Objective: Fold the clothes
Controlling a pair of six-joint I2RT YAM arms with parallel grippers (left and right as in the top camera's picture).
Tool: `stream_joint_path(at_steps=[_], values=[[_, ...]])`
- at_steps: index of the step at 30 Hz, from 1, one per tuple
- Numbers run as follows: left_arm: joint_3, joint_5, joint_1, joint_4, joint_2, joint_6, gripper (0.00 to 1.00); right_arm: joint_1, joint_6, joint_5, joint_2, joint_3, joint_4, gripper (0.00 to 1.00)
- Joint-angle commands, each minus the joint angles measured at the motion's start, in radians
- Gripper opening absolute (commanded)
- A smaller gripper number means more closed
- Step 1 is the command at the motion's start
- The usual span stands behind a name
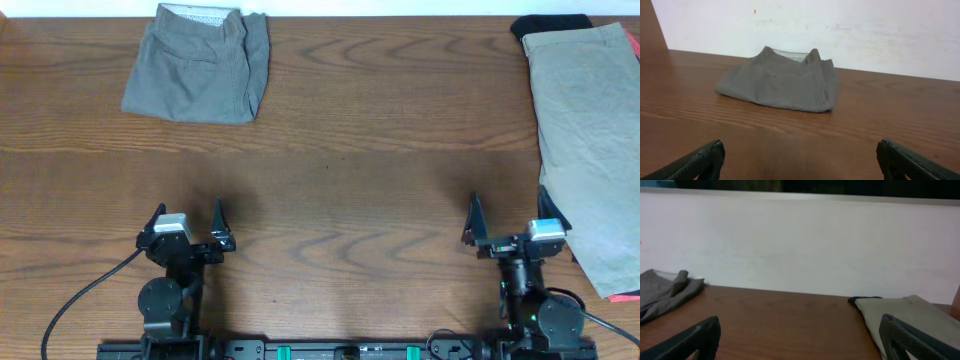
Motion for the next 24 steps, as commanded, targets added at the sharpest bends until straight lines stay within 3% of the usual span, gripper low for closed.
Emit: stream_joint_path(at_steps=[1, 7, 13, 24], values=[[-0.02, -0.016, 0.003, -0.03, -0.006, -0.005, 0.98, -0.011, 0.01, -0.009, -0.007, -0.055, 0.039, 0.99], [-0.02, -0.016, 0.003, -0.03, -0.006, -0.005, 0.98, -0.058, 0.002, -0.009, -0.007, -0.058, -0.004, 0.99], [-0.02, -0.016, 0.003, -0.03, -0.006, -0.005, 0.98, -0.094, 0.003, -0.005, -0.007, -0.058, -0.161, 0.99], [-0.02, -0.016, 0.003, -0.03, -0.006, -0.005, 0.98, -0.096, 0.006, -0.009, -0.007, -0.058, -0.159, 0.99]])
